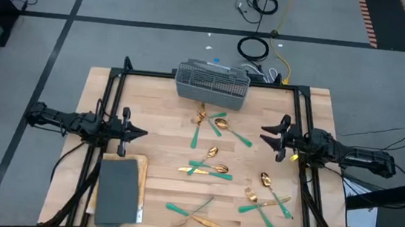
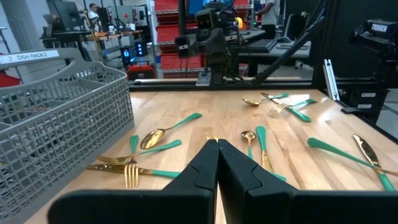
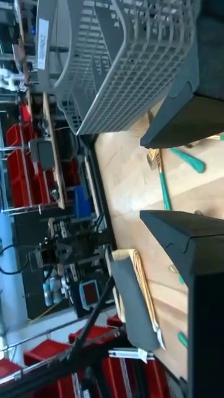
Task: Sort silverware
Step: Put the green spoon into the gray silverware holder
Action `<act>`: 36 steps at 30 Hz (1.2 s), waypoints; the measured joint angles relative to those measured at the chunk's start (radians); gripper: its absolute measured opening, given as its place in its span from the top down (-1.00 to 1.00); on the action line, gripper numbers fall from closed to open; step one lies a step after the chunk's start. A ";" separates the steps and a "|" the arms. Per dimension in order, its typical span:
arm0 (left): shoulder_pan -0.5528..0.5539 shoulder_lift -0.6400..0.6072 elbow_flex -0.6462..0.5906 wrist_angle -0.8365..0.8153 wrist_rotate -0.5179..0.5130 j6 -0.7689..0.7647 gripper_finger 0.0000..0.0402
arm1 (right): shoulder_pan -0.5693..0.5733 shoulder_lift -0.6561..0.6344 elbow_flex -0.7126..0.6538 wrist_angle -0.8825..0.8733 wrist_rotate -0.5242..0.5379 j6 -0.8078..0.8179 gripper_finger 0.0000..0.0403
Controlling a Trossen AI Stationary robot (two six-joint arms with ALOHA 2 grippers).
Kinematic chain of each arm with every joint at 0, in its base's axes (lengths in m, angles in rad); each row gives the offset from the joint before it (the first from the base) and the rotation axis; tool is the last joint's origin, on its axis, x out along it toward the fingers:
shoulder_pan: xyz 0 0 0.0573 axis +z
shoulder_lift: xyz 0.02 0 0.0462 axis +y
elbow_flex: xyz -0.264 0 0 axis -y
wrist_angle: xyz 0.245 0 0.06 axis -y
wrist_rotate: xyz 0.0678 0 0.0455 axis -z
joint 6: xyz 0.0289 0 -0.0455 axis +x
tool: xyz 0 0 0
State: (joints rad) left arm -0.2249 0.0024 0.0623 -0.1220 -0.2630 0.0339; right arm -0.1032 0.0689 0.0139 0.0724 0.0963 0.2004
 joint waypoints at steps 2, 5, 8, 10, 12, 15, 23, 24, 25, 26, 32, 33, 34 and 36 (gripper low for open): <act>0.000 0.000 -0.004 0.027 -0.001 0.006 0.95 | 0.000 0.000 0.000 -0.001 -0.031 0.000 0.21; 0.000 0.000 -0.005 0.105 -0.002 0.000 0.95 | 0.000 0.001 0.000 -0.012 -0.052 0.002 0.21; 0.000 0.000 -0.004 0.169 -0.003 -0.001 0.95 | 0.000 0.000 0.000 0.042 -0.047 0.020 0.21; 0.000 0.000 -0.003 0.229 -0.003 0.000 0.95 | 0.001 0.001 0.000 0.106 -0.055 0.037 0.21; 0.000 0.000 -0.003 0.283 -0.003 0.000 0.95 | 0.001 0.001 0.000 0.142 -0.075 0.059 0.21; 0.000 0.000 -0.002 0.359 -0.003 0.000 0.95 | 0.001 0.002 0.000 0.142 -0.082 0.067 0.21; 0.000 0.000 -0.001 0.462 -0.003 -0.002 0.95 | 0.001 0.004 0.000 0.129 -0.076 0.103 0.21; 0.000 0.000 0.000 0.465 -0.003 -0.002 0.95 | 0.001 0.005 0.000 0.125 -0.076 0.102 0.21; 0.000 0.000 0.000 0.465 -0.003 -0.002 0.95 | 0.001 0.005 0.000 0.119 -0.074 0.098 0.21; 0.000 0.000 0.000 0.465 -0.003 0.001 0.95 | 0.001 0.006 0.000 0.111 -0.070 0.098 0.21; 0.001 0.000 0.001 0.473 -0.032 -0.027 0.95 | 0.001 0.014 0.000 0.057 -0.065 0.099 0.21; 0.001 0.002 0.001 0.464 -0.033 -0.046 0.95 | 0.001 0.020 0.000 0.056 -0.065 0.104 0.21; 0.001 0.003 0.001 0.452 -0.033 -0.048 0.95 | 0.001 0.027 0.001 0.054 -0.065 0.107 0.21; 0.001 0.004 0.009 0.404 -0.033 -0.037 0.95 | 0.001 0.052 0.021 0.037 -0.062 0.096 0.21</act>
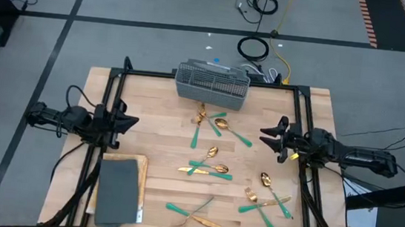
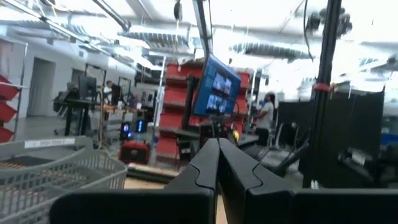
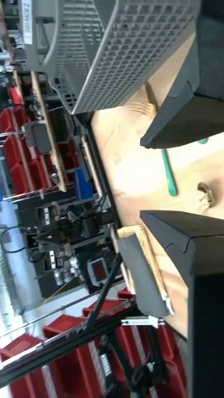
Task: Sort silverware
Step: Put the green spoon into the gray silverware holder
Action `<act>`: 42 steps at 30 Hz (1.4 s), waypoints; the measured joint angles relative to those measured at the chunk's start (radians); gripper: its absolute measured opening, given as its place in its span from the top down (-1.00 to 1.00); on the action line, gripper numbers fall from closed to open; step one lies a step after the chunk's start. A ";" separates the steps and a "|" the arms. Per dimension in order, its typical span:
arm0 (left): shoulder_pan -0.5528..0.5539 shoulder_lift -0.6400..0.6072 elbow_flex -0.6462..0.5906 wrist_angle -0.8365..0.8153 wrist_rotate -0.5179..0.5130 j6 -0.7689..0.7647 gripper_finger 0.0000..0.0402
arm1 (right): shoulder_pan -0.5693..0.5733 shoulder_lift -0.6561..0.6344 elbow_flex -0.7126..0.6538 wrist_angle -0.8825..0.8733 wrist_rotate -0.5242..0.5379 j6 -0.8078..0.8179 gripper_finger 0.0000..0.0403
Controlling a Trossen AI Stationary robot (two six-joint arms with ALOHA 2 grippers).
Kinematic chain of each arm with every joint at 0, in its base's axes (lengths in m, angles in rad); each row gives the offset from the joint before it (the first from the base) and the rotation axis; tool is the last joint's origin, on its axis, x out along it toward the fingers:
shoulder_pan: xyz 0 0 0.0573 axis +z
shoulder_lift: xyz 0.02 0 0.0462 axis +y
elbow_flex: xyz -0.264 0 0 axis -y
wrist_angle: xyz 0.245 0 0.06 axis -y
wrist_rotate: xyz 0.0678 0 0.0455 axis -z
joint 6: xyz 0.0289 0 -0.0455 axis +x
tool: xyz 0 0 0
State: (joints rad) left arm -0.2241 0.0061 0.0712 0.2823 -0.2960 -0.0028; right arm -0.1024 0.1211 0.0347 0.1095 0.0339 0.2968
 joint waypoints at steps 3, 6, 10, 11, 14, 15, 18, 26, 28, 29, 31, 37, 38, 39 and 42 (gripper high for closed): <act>0.000 0.001 0.015 -0.078 0.021 0.009 0.95 | 0.001 0.063 0.055 -0.011 0.043 -0.094 0.20; -0.001 0.011 0.029 -0.110 0.075 0.009 0.95 | 0.006 0.163 0.143 -0.035 0.109 -0.234 0.13; -0.001 0.046 0.059 -0.109 0.107 0.042 0.91 | 0.006 0.333 0.313 -0.169 0.179 -0.337 -0.02; -0.001 0.059 0.070 -0.109 0.116 0.062 0.88 | 0.006 0.382 0.357 -0.223 0.203 -0.343 -0.06; -0.001 0.107 0.100 -0.106 0.123 0.149 0.75 | 0.006 0.534 0.475 -0.382 0.272 -0.337 -0.19; -0.001 0.126 0.107 -0.106 0.125 0.186 0.69 | 0.005 0.583 0.508 -0.423 0.291 -0.327 -0.22; 0.001 0.190 0.121 -0.105 0.123 0.254 0.51 | -0.004 0.721 0.579 -0.521 0.314 -0.270 -0.30; 0.001 0.405 0.129 -0.109 0.013 0.003 0.22 | -0.059 0.998 0.611 -0.561 0.274 -0.207 -0.38; 0.002 0.452 0.139 -0.112 -0.001 -0.058 0.22 | -0.087 1.060 0.611 -0.534 0.273 -0.205 -0.38; 0.002 0.471 0.144 -0.113 -0.001 -0.071 0.22 | -0.100 1.087 0.611 -0.513 0.263 -0.206 -0.38; 0.002 0.502 0.153 -0.113 -0.001 -0.090 0.22 | -0.127 1.136 0.612 -0.460 0.223 -0.211 -0.38; 0.002 0.551 0.158 -0.118 -0.006 -0.148 0.22 | -0.162 1.293 0.712 -0.437 0.198 -0.262 -0.38; 0.002 0.555 0.158 -0.126 -0.006 -0.150 0.22 | -0.162 1.321 0.736 -0.441 0.197 -0.279 -0.39; 0.002 0.558 0.158 -0.132 -0.007 -0.150 0.22 | -0.162 1.351 0.762 -0.443 0.196 -0.290 -0.39; 0.002 0.564 0.158 -0.149 -0.012 -0.150 0.22 | -0.165 1.429 0.835 -0.474 0.195 -0.313 -0.39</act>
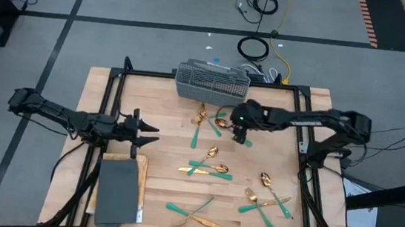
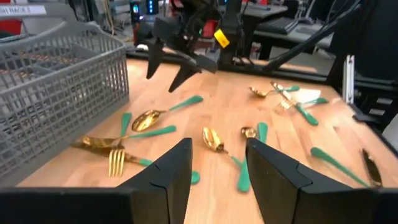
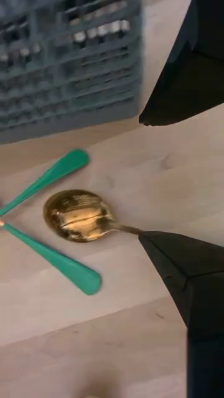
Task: Sort silverware
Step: Put the green spoon into the gray silverware holder
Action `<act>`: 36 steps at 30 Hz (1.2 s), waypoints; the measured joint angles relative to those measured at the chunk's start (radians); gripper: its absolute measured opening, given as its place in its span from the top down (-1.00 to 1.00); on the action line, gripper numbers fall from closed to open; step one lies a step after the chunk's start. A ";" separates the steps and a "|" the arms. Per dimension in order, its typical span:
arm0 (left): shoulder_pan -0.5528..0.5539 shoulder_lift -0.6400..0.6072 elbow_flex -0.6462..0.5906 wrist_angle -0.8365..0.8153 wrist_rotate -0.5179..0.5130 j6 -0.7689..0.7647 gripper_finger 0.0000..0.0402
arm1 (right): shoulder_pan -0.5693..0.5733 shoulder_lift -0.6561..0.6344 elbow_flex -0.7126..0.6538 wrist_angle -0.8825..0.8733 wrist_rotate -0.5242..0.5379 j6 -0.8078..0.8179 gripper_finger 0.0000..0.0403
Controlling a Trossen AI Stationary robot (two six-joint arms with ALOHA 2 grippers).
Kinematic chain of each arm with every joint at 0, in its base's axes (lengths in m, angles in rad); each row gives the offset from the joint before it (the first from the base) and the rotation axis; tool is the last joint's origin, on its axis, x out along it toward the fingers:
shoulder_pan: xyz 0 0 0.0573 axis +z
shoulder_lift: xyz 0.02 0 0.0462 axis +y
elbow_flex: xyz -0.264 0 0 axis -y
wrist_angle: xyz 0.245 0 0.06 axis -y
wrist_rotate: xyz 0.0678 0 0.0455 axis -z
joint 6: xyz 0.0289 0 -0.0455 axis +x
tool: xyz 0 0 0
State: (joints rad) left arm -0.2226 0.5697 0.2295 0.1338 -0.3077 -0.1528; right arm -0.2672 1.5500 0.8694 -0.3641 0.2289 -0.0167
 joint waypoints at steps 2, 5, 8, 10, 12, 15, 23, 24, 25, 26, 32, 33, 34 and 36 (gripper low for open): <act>0.000 0.000 0.000 -0.004 -0.002 0.000 0.22 | 0.000 0.047 0.033 -0.019 -0.001 -0.002 -0.39; 0.000 0.000 0.000 -0.022 -0.002 -0.008 0.22 | 0.000 0.106 0.066 -0.046 -0.024 0.002 -0.38; 0.000 0.000 0.000 -0.027 -0.003 -0.024 0.22 | -0.001 0.156 0.074 -0.053 -0.024 0.001 -0.39; 0.000 0.000 0.000 -0.037 -0.003 -0.025 0.22 | -0.005 0.187 0.074 -0.045 -0.026 0.006 -0.39; 0.000 0.000 0.000 -0.048 -0.004 -0.026 0.22 | -0.006 0.210 0.075 -0.042 -0.028 0.014 -0.39; 0.000 0.000 -0.001 -0.053 -0.004 -0.026 0.22 | -0.006 0.234 0.078 -0.040 -0.021 0.014 -0.38; 0.000 0.000 -0.001 -0.069 -0.027 -0.026 0.22 | -0.009 0.258 0.079 -0.078 -0.055 0.042 0.50; 0.000 0.000 -0.001 -0.069 -0.028 -0.026 0.22 | -0.009 0.258 0.078 -0.077 -0.056 0.046 0.70; 0.000 0.000 -0.001 -0.069 -0.029 -0.026 0.22 | -0.008 0.257 0.077 -0.075 -0.051 0.048 0.85; 0.000 0.000 -0.001 -0.069 -0.032 -0.027 0.22 | -0.006 0.257 0.076 -0.072 -0.040 0.054 0.91; 0.000 0.000 -0.001 -0.073 -0.034 -0.053 0.22 | 0.025 0.253 0.073 -0.020 -0.004 0.107 0.98; 0.000 0.000 -0.002 -0.074 -0.034 -0.053 0.22 | 0.035 0.244 0.072 -0.011 0.006 0.110 0.98; 0.000 0.000 -0.002 -0.074 -0.034 -0.053 0.22 | 0.044 0.241 0.070 0.002 0.010 0.111 0.98; 0.000 0.000 -0.002 -0.074 -0.034 -0.054 0.22 | 0.061 0.225 0.068 0.022 0.008 0.125 0.99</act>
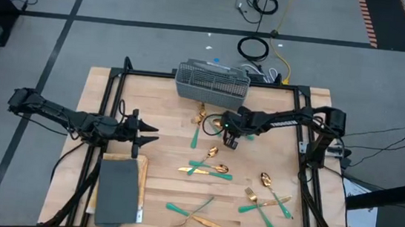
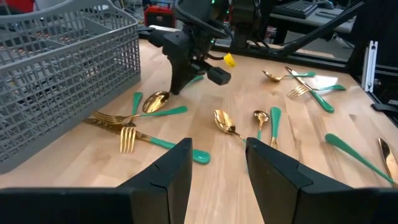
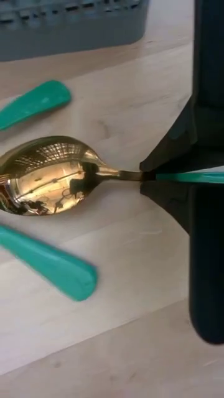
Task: Sort silverware
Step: Put the green spoon into the gray silverware holder
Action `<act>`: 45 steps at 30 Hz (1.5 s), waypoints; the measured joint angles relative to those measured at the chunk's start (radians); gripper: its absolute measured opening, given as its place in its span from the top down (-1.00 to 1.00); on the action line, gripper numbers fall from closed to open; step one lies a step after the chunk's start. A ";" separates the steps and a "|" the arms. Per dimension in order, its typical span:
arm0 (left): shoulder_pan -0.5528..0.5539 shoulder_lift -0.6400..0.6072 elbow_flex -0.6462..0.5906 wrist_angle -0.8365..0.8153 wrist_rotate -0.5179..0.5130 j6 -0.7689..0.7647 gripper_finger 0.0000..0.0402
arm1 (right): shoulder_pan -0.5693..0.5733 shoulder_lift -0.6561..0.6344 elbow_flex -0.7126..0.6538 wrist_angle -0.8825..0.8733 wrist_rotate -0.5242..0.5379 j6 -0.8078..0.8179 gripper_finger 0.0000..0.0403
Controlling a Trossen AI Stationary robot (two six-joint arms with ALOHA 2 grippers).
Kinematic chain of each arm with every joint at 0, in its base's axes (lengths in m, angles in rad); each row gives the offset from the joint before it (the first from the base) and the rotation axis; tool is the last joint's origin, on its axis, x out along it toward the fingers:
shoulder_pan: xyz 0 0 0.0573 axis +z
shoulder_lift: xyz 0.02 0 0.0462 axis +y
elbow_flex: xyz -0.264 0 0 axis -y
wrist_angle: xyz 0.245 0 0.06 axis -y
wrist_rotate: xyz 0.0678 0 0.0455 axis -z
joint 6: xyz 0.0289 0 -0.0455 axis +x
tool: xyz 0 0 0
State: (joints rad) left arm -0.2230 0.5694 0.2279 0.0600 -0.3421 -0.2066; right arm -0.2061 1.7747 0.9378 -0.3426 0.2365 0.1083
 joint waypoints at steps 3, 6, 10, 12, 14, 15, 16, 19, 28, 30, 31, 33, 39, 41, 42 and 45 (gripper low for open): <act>0.000 0.000 0.000 0.000 0.000 -0.006 0.22 | 0.023 -0.043 0.001 0.027 -0.004 0.030 0.99; 0.000 0.000 0.000 -0.002 0.000 -0.024 0.22 | 0.041 -0.094 0.001 0.055 0.000 0.038 0.99; 0.000 0.000 -0.003 -0.001 0.000 -0.024 0.22 | 0.058 -0.176 0.002 0.188 0.076 -0.006 1.00; 0.000 0.000 -0.007 -0.002 0.000 -0.025 0.22 | 0.059 -0.216 0.002 0.287 0.134 -0.067 1.00; 0.000 0.000 -0.011 -0.001 -0.001 -0.025 0.22 | 0.053 -0.256 0.000 0.425 0.194 -0.156 1.00; 0.000 0.000 -0.015 -0.002 -0.002 -0.025 0.22 | 0.046 -0.277 -0.010 0.514 0.213 -0.205 1.00; 0.000 0.000 -0.017 -0.002 -0.003 -0.026 0.22 | 0.035 -0.296 -0.024 0.605 0.215 -0.250 1.00; 0.000 0.000 -0.022 -0.002 -0.004 -0.026 0.22 | -0.018 -0.332 -0.090 0.878 0.190 -0.301 1.00; 0.000 0.001 -0.022 0.007 -0.068 -0.024 0.22 | -0.235 -0.172 -0.215 1.382 -0.079 -0.148 1.00; 0.000 0.001 -0.022 0.008 -0.090 -0.024 0.22 | -0.260 -0.116 -0.200 1.457 -0.105 -0.128 1.00; 0.000 0.001 -0.022 0.007 -0.098 -0.024 0.22 | -0.271 -0.090 -0.192 1.477 -0.105 -0.122 1.00; 0.000 0.001 -0.022 0.007 -0.106 -0.024 0.22 | -0.291 -0.042 -0.181 1.486 -0.102 -0.115 1.00; 0.000 0.001 -0.022 0.002 -0.109 -0.023 0.22 | -0.326 0.040 -0.165 1.477 -0.076 -0.100 1.00; 0.000 0.001 -0.022 0.000 -0.109 -0.023 0.22 | -0.334 0.056 -0.165 1.467 -0.079 -0.087 1.00; 0.000 0.001 -0.022 -0.001 -0.111 -0.023 0.22 | -0.336 0.057 -0.164 1.464 -0.080 -0.082 1.00; 0.000 0.001 -0.022 -0.001 -0.112 -0.023 0.22 | -0.335 0.047 -0.164 1.436 -0.082 -0.075 0.94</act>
State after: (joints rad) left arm -0.2230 0.5704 0.2058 0.0588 -0.4539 -0.2295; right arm -0.5412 1.8216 0.7742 1.0930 0.1545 0.0335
